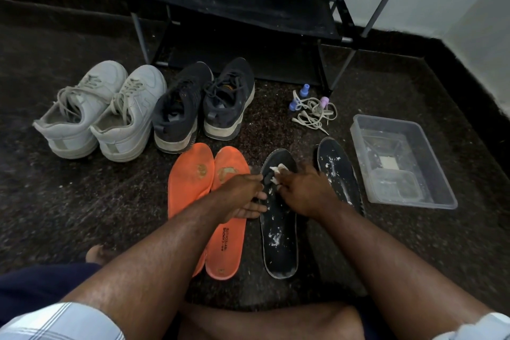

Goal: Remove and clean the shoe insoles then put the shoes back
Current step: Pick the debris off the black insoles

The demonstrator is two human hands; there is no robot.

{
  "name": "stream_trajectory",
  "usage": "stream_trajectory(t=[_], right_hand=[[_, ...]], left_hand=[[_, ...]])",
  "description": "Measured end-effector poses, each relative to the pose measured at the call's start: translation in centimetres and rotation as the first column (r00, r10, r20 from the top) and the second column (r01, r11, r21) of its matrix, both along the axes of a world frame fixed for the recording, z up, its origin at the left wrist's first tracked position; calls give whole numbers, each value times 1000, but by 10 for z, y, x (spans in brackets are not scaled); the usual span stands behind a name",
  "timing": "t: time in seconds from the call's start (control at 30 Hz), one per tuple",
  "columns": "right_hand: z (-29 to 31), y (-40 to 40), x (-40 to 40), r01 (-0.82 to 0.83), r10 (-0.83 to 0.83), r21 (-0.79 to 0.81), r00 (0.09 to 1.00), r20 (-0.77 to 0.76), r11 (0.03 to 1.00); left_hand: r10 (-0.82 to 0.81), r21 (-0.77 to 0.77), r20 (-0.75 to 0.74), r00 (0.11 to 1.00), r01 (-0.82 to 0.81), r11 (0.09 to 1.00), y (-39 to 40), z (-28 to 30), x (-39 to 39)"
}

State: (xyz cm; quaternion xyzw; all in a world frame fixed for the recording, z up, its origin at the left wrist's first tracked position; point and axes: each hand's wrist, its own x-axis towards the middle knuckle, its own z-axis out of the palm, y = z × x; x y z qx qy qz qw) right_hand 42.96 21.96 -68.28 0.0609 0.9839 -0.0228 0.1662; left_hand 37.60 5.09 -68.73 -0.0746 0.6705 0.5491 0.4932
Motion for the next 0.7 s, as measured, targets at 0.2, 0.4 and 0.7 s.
stream_trajectory(t=[0.2,0.4,0.7], right_hand=[[1,-2,-2,29,-29,3,1000,1,1000],[-6,1,-16,97,-97,19,995,-23,995],[-14,1,-27,59,-56,68,997,-50,996]], left_hand=[[2,2,2,1000,-2,1000,-1,0,-1],[12,-5,3,1000,-12,1000,0,-1,1],[11,-8,4,1000,-11,1000,1,-1,-1]])
